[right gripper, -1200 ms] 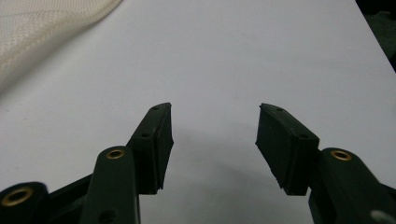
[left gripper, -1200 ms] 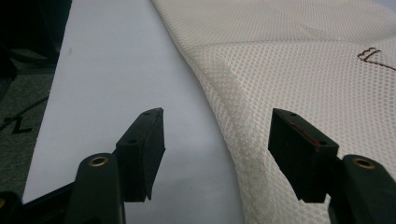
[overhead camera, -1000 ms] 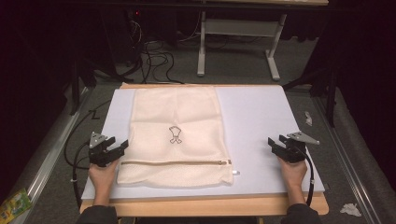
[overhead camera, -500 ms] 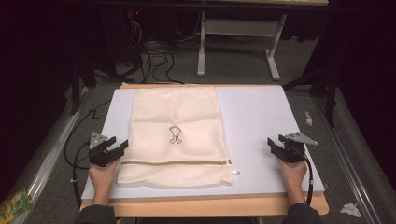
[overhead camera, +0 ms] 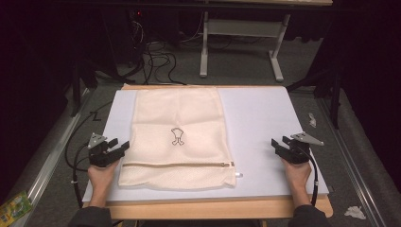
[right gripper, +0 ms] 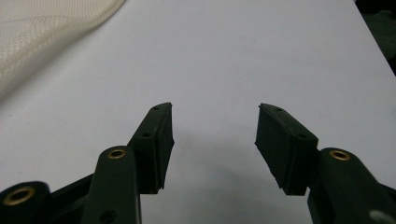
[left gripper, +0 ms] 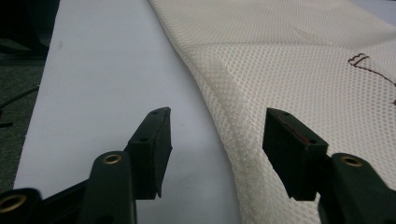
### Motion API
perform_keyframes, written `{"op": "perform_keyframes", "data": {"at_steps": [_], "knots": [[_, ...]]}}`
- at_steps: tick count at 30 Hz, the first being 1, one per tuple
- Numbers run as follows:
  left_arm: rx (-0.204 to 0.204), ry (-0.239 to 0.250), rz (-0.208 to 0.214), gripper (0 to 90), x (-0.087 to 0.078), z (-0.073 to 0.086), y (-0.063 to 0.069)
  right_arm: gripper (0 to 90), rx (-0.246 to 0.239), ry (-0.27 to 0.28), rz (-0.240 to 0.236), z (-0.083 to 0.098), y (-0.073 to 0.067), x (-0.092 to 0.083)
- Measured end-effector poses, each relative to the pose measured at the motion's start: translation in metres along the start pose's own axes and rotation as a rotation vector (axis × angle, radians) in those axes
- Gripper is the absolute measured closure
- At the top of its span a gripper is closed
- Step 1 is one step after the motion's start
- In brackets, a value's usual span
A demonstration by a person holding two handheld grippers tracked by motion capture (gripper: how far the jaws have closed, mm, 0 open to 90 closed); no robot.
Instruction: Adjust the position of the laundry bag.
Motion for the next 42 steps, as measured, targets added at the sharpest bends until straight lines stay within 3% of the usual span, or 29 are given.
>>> {"op": "perform_keyframes", "data": {"at_steps": [8,13,17,28,42], "knots": [[0.009,-0.038,0.000,40.7,-0.008,-0.004,0.002,45.4,0.033,0.002,-0.030,-0.004,-0.005,0.000],[0.024,-0.046,0.010,38.8,-0.014,-0.009,0.005,46.2,0.057,-0.044,-0.052,0.000,-0.008,0.002],[0.036,-0.076,0.018,36.6,-0.015,-0.008,0.008,46.5,0.102,-0.055,-0.058,0.001,-0.008,0.001],[0.048,-0.138,0.033,34.2,-0.016,-0.004,0.014,49.7,0.068,-0.085,-0.113,-0.003,-0.026,-0.003],[0.049,-0.162,0.028,34.0,-0.014,-0.002,0.016,54.4,0.031,-0.133,-0.207,-0.007,-0.057,0.011]]}}
Point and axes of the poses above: each handheld gripper's, and its own axes: x roughly forward along the jaws, z roughly out of its underside, y roughly to its right, the point moved 6 cm from there along x, roughly forward along the jaws, and after that the axes turned 11 degrees about -z, right-handed, at the moved point
